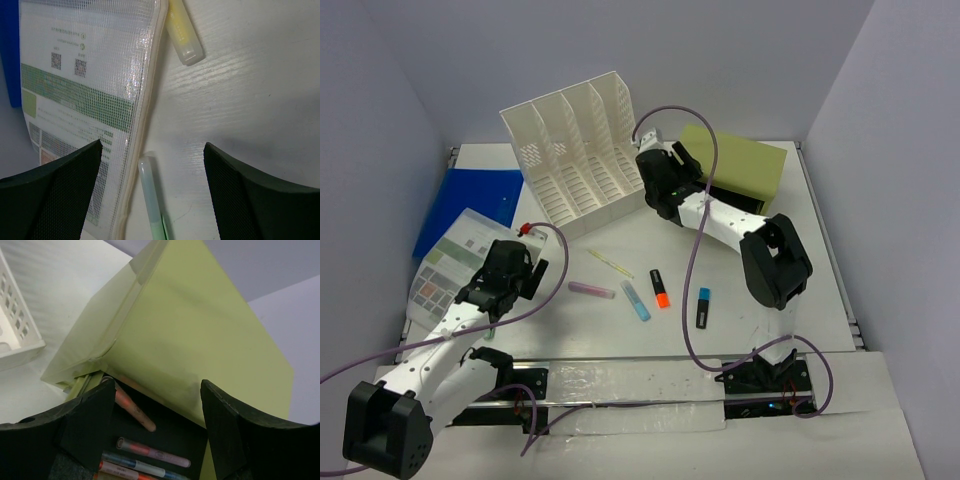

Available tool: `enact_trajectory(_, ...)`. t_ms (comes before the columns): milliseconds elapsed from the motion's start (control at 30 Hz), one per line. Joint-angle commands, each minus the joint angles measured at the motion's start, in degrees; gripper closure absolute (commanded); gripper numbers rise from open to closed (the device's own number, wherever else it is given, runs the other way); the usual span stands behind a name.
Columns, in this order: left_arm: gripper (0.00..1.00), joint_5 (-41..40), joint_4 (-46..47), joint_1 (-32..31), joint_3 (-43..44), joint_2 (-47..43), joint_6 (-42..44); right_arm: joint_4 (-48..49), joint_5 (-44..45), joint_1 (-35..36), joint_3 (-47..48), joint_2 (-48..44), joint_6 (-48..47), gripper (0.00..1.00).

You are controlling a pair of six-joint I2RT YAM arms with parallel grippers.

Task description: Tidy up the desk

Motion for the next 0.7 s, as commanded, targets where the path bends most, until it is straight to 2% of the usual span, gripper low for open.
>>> enact_trajectory(0,0.11,1.0,2.0,0.3,1.7,0.3,0.3,-0.2,-2.2,-0.4,1.8,-0.6,1.7,0.24)
enact_trajectory(300,0.11,1.0,2.0,0.3,1.5,0.3,0.3,-0.2,-2.4,-0.4,1.7,0.4,1.5,0.24)
enact_trajectory(533,0.11,0.7,2.0,0.3,1.6,0.2,0.4,2.9,6.0,-0.6,2.1,3.6,-5.1,0.24)
enact_trajectory(667,0.11,0.7,2.3,0.3,1.5,0.3,0.5,4.1,7.0,-0.5,-0.5,2.7,-6.1,0.24)
